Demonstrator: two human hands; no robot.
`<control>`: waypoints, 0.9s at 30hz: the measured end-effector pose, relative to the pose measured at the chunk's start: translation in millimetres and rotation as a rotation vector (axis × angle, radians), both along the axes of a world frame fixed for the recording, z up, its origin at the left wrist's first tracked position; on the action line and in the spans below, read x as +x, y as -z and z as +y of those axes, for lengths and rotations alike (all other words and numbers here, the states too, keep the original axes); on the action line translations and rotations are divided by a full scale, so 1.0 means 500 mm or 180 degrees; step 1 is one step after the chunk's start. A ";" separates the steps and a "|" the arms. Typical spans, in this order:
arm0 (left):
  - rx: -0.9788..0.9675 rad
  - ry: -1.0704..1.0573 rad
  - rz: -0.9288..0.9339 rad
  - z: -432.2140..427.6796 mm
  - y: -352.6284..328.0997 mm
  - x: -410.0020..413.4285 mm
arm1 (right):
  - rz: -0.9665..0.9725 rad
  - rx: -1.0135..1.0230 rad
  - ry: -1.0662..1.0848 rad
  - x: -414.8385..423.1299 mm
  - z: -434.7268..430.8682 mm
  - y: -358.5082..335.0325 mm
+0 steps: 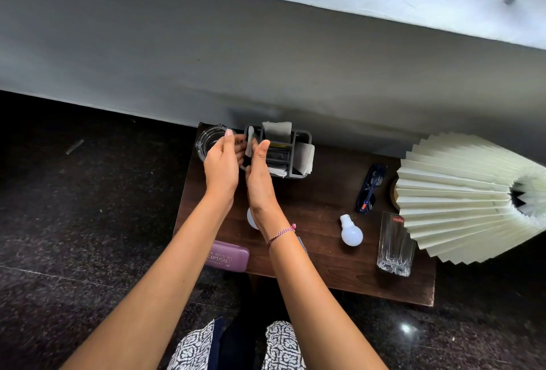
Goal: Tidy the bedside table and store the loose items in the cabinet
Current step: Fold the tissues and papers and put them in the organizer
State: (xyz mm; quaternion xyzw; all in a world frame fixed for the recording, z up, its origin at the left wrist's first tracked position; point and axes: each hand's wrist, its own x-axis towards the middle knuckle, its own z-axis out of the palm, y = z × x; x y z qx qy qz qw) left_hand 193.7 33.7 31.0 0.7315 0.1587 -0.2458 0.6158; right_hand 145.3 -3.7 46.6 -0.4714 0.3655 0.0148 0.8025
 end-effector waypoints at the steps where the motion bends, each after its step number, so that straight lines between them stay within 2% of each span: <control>1: 0.0006 -0.0001 0.0000 0.002 -0.002 -0.001 | -0.0012 -0.0004 -0.0012 -0.003 -0.001 -0.002; 6: 0.0031 -0.0043 -0.0013 0.012 -0.015 -0.008 | -0.0003 -0.0115 -0.0083 -0.017 -0.004 -0.017; 15: 0.0193 -0.0166 -0.0153 0.030 -0.038 -0.024 | 0.0040 -0.0138 0.0179 -0.045 -0.010 -0.027; 20: 0.0194 -0.0435 -0.0369 0.018 -0.041 -0.063 | -0.0165 0.0092 0.0298 -0.077 -0.025 -0.026; 27: -0.0006 -0.0423 -0.0146 -0.031 -0.042 -0.151 | -0.0277 0.0300 0.0339 -0.149 -0.068 -0.021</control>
